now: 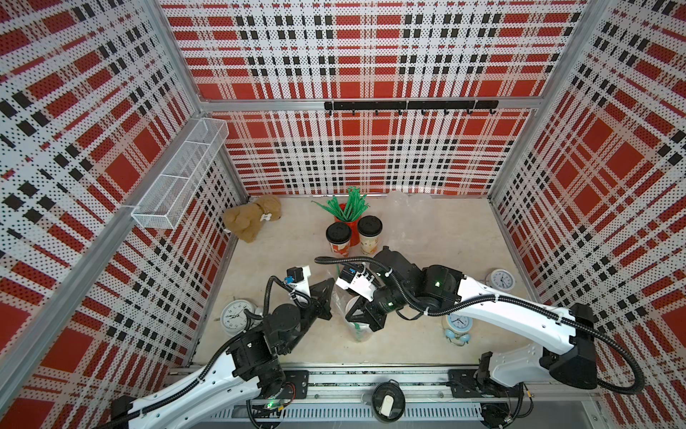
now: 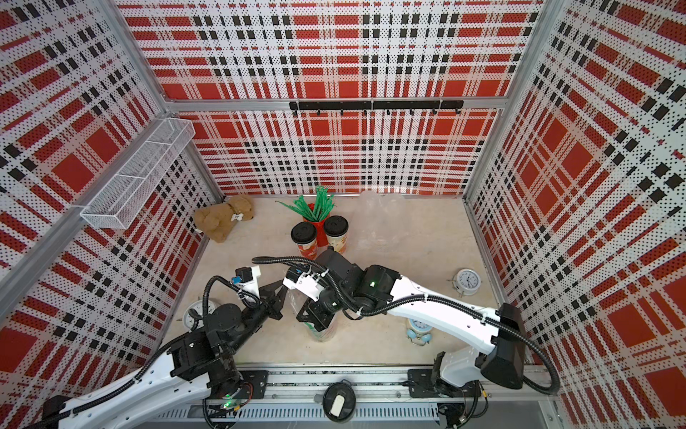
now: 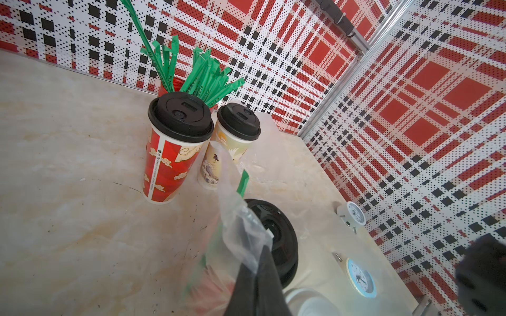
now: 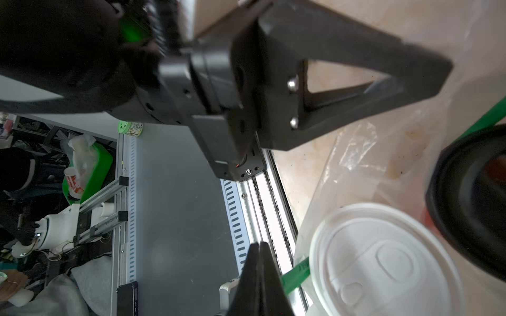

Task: Pack milk tea into plastic carrier bags
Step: Place the straw in the plastic carrier bag, then pick up the plastic carrier bag from the center of the board.

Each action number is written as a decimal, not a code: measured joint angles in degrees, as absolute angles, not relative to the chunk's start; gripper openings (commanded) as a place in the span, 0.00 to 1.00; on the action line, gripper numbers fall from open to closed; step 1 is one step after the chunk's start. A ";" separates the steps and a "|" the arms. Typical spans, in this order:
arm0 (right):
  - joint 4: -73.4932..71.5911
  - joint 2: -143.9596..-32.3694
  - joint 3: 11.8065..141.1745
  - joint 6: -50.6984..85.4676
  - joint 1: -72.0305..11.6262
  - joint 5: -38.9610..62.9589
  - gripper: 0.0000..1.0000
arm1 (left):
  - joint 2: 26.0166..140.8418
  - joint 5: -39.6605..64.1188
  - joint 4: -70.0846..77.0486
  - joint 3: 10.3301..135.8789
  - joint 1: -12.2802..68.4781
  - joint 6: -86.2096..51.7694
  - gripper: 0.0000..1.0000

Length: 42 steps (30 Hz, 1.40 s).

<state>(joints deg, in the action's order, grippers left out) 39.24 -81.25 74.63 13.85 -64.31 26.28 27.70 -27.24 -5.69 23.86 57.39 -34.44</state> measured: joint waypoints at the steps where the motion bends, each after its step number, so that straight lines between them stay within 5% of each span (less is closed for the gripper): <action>1: 39.09 -81.25 73.82 14.41 -64.31 26.39 0.00 | 27.70 -27.27 -5.69 23.86 57.41 -34.44 0.00; 3: 39.11 -81.25 72.97 15.03 -64.31 26.37 0.00 | 27.70 -27.31 -5.69 23.86 57.49 -34.44 0.00; 8: 40.58 -81.14 74.94 14.22 -64.31 24.91 0.44 | 27.73 -27.42 -5.69 23.86 57.69 -34.44 0.00; 11: 42.52 -80.14 79.44 12.40 -64.31 22.15 0.57 | 27.73 -27.44 -5.69 23.86 57.69 -34.44 0.00; 18: 46.09 -72.73 83.94 11.03 -61.23 11.90 0.65 | 27.66 -27.46 -5.67 23.86 57.76 -34.44 0.00; 23: 50.39 -74.52 81.58 14.20 -55.77 6.31 0.81 | 27.49 -27.53 -5.67 23.86 57.84 -34.44 0.00; 28: 53.45 -78.08 79.13 15.81 -55.18 4.93 0.85 | 27.38 -27.88 -5.67 23.86 57.87 -34.41 0.00; 30: 54.17 -79.20 79.11 16.14 -55.00 5.08 0.78 | 27.35 -27.94 -5.67 23.83 57.87 -34.41 0.00; 38: 53.89 -80.84 79.11 16.60 -54.87 8.84 0.00 | 27.57 -28.03 -5.61 23.86 57.87 -34.28 0.00; 42: 53.47 -80.82 79.57 16.14 -54.61 9.80 0.00 | 29.45 -26.55 -5.58 25.28 57.87 -33.85 0.00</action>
